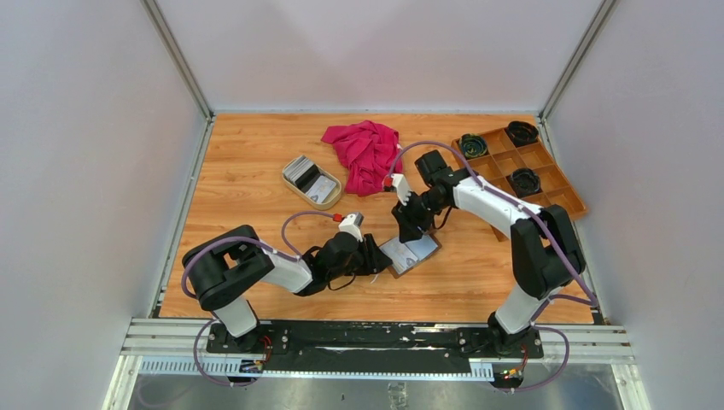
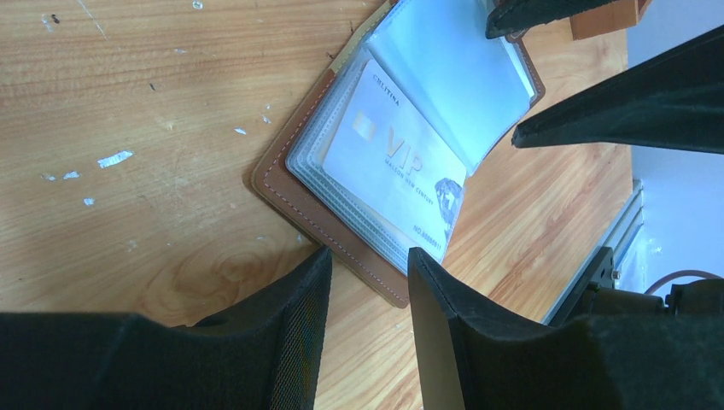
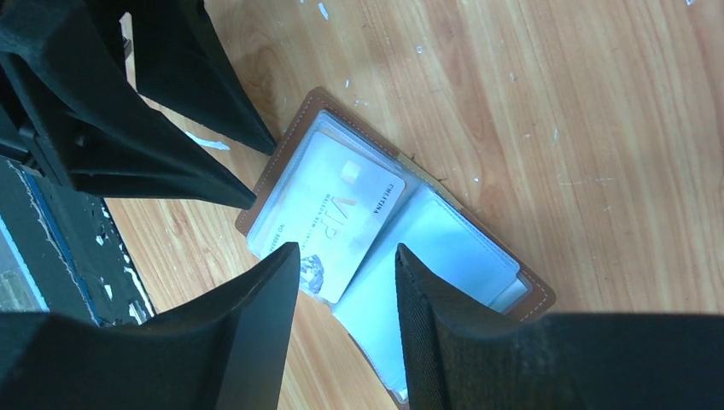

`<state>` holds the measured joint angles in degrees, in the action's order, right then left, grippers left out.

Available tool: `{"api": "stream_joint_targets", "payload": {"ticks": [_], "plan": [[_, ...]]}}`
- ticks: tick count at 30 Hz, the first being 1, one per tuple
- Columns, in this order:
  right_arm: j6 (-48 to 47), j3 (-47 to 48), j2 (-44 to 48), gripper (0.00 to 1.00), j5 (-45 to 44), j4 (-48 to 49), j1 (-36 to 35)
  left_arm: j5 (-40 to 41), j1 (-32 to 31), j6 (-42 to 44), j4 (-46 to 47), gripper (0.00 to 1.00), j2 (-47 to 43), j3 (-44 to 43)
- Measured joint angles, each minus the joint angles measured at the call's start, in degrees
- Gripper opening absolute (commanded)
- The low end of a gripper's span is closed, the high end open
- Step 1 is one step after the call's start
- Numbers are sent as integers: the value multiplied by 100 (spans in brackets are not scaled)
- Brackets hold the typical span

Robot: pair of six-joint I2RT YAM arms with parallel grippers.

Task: Put the credit cards into the card holder
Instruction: Insert the credit card into the card holder.

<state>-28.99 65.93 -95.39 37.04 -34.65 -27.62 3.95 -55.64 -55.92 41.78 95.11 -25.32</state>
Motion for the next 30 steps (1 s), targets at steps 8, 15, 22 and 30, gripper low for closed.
{"api": "stream_joint_targets", "payload": {"ticks": [8,15,22,30], "plan": [[-170,0,-22,15,-275,-26,39,2,0,4,9,45,0,4],[-385,0,-299,9,-509,-251,39,2,0,33,9,45,0,4],[-553,-2,-378,9,-566,-435,39,2,0,46,46,45,0,28],[-621,-2,-505,9,-645,-452,20,0,0,70,87,45,0,48]]}}
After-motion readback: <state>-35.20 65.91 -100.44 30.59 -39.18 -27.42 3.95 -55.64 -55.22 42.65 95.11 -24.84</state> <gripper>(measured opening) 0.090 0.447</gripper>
